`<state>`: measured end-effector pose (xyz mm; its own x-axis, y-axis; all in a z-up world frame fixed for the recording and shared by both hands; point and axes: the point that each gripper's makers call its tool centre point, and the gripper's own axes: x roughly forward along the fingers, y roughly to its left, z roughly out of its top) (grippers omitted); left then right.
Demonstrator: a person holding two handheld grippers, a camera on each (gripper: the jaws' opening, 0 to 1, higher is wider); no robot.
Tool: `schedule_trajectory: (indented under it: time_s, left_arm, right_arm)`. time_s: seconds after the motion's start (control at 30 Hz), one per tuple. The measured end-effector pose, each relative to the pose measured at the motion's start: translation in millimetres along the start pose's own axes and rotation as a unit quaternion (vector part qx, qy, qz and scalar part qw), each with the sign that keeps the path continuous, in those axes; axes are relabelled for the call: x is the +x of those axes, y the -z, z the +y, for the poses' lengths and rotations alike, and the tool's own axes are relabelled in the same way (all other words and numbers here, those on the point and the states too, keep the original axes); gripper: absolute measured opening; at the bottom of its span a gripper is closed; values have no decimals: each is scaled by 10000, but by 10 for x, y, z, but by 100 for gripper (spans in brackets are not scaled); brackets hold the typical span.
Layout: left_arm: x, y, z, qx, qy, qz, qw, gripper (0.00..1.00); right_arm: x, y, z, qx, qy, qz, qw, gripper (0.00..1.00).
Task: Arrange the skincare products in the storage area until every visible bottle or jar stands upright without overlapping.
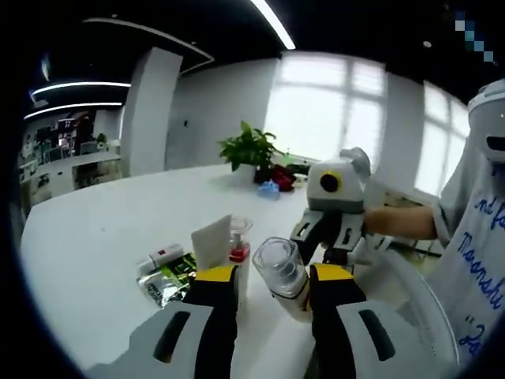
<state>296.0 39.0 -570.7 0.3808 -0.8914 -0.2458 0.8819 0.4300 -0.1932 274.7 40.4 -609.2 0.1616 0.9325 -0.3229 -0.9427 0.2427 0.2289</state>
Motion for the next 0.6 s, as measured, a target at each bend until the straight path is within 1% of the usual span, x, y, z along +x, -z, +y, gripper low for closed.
schedule_trajectory:
  time_s: [0.13, 0.23, 0.33, 0.43, 0.5, 0.6]
  left_arm:
    - [43, -2, -37, -30, 176, 13, 9998, 25]
    - [67, 1, -51, 40, 261, 53, 9996, 24]
    - [81, 6, -55, 133, 387, 121, 9991, 24]
    - [112, 35, -64, 233, 552, 248, 9979, 23]
    - [146, 74, -71, 290, 596, 342, 9972, 22]
    - [194, 126, -90, 382, 596, 516, 9962, 21]
  right_arm:
    - [21, 19, 7, 26, -64, 9, 10000, 19]
    - [33, 39, 8, 60, -128, 10, 9999, 19]
    - [42, 63, 25, 163, -234, -24, 9996, 19]
    - [61, 96, 45, 231, -279, 15, 9993, 19]
    - [81, 146, 49, 201, -238, 116, 9994, 20]
    - [102, 256, 5, 9, -62, 401, 9992, 20]
